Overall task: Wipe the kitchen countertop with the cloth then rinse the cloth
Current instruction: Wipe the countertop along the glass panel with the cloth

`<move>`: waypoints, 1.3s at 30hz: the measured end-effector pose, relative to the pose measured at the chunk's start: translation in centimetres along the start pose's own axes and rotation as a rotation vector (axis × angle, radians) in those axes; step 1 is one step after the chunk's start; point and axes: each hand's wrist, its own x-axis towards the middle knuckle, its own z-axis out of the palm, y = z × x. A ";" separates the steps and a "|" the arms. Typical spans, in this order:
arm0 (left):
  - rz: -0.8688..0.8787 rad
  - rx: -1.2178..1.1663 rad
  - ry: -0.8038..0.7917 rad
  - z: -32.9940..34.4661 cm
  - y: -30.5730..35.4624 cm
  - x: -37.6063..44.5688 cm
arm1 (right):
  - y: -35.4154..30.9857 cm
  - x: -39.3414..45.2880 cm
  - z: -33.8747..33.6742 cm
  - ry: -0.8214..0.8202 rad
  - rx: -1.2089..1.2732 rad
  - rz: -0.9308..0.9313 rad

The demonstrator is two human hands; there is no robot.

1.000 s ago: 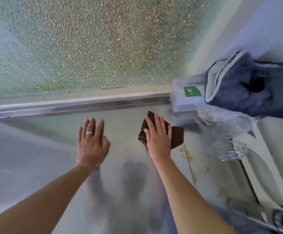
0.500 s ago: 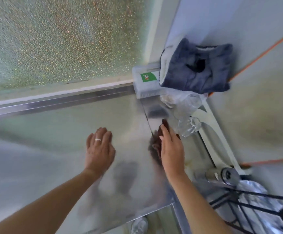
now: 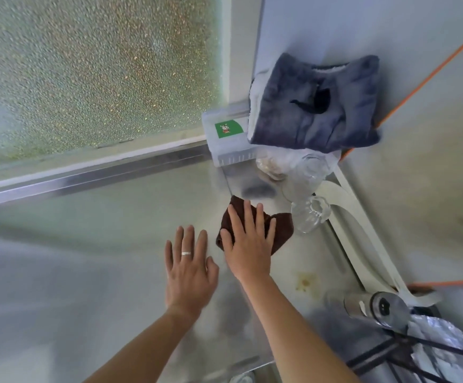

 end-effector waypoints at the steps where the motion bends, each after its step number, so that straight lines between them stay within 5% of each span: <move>1: 0.005 0.003 0.006 0.1 0.0 0.0 | -0.8 1.3 0.2 0.010 0.011 0.023; 18: 0.036 -0.005 0.042 0.2 -0.4 0.3 | -2.8 8.8 0.8 -0.052 0.074 0.010; 34: 0.117 -0.083 0.030 -0.5 -0.7 -2.2 | 0.7 -11.6 0.7 0.215 0.199 0.227; 37: 0.136 -0.078 0.032 -0.1 -0.7 -3.8 | 0.5 -13.0 -1.6 0.401 0.442 0.322; 39: 0.144 -0.050 0.024 0.3 -0.8 -4.1 | 0.7 -14.0 -2.8 0.572 0.391 0.354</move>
